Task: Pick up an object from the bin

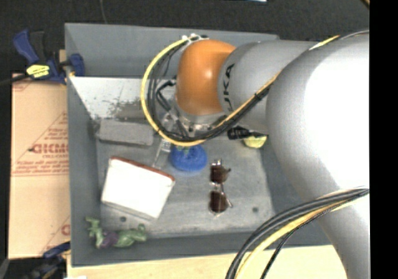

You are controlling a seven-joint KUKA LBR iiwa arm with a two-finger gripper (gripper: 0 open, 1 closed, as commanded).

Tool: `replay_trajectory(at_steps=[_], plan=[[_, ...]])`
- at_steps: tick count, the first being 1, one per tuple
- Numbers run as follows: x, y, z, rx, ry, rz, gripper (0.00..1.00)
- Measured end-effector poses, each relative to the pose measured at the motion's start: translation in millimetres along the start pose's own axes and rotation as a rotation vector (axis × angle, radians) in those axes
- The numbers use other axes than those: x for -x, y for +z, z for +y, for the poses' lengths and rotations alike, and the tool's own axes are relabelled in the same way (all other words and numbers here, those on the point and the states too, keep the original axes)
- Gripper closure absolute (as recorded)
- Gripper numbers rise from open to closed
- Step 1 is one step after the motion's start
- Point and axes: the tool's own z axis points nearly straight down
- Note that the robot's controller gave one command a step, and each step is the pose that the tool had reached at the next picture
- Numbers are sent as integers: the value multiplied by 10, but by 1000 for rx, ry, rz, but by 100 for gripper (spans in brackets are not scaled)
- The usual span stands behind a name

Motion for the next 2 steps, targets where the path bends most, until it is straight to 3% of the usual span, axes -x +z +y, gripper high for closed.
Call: replay_trajectory(at_steps=[1, 2], plan=[[-263, -133, -575, -1, -157, 13, 0], [-31, 349, -754, 0, -145, 3, 100]])
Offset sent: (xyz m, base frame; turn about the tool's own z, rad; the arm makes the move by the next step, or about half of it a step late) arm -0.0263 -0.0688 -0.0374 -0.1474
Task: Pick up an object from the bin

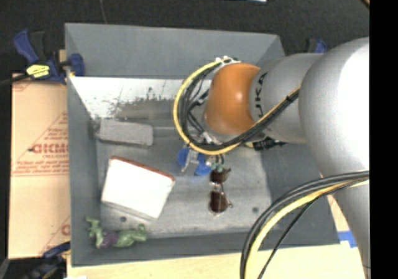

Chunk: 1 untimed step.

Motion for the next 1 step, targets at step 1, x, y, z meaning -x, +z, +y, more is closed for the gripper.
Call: replay_trajectory(at_steps=[1], plan=[[0, 0, 1, 0, 1, 0, 100]])
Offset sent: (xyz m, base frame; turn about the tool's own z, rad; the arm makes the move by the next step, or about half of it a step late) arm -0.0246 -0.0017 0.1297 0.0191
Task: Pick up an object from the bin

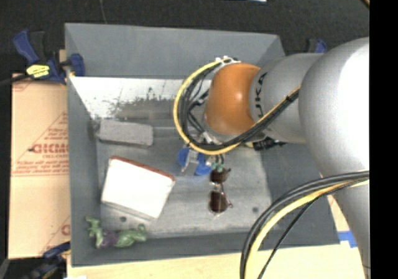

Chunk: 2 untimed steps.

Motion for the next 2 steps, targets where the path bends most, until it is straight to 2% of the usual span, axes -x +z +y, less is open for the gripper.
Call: replay_trajectory(at_steps=[1, 2], plan=[[-137, -1006, -40, 0, 12, 2, 100], [-50, -1375, -30, -1, 29, 4, 100]])
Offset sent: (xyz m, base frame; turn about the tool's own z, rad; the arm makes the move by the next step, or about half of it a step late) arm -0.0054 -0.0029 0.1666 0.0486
